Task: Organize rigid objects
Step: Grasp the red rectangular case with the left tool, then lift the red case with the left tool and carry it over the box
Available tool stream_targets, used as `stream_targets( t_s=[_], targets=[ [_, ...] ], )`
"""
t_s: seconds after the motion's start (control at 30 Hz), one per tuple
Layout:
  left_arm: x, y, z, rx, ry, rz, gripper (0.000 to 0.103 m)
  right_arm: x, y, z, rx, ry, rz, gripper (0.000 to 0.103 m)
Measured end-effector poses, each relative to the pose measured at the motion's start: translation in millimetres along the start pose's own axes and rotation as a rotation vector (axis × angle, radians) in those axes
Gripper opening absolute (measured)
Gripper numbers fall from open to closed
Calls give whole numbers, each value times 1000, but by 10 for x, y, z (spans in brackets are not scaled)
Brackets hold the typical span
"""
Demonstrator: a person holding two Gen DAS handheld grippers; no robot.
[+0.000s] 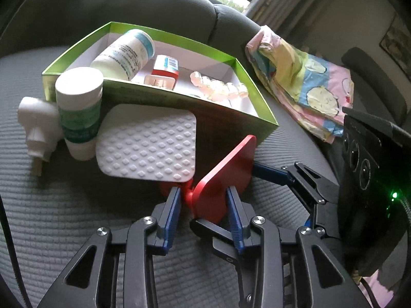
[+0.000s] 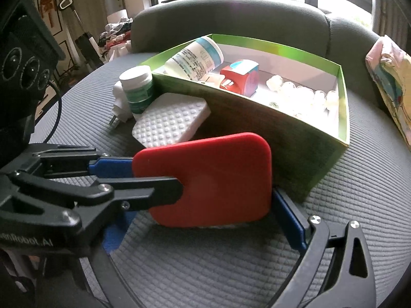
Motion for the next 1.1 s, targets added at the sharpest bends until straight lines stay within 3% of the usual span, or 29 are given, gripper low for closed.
stream_targets(
  t_s=[0.27,0.53,0.8,1.1],
  targets=[
    [-244,-47,224,68,-10,28,36,-338,-158,-56,14,-10,47,98],
    [-534,107,448,132,-20,82,36,-724,-39,-146,12,-38,124,98],
    [-722,653,467,169,-13,126,36,-899,431,-80,6,-47,189,98],
    [-512,1371,123,106,-26,104,36,-552,1041,268,106,12,195,98]
  ],
)
Point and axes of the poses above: each gripper's, at about its wrist camera, not at the fingertips, and x roughly the way its jaws point, z to its right, y to its top, the point moved 1 cm from there along x, roughly the way its jaws point, and after that the axes turned 5 degrees about -z, right-handed, at the moved point
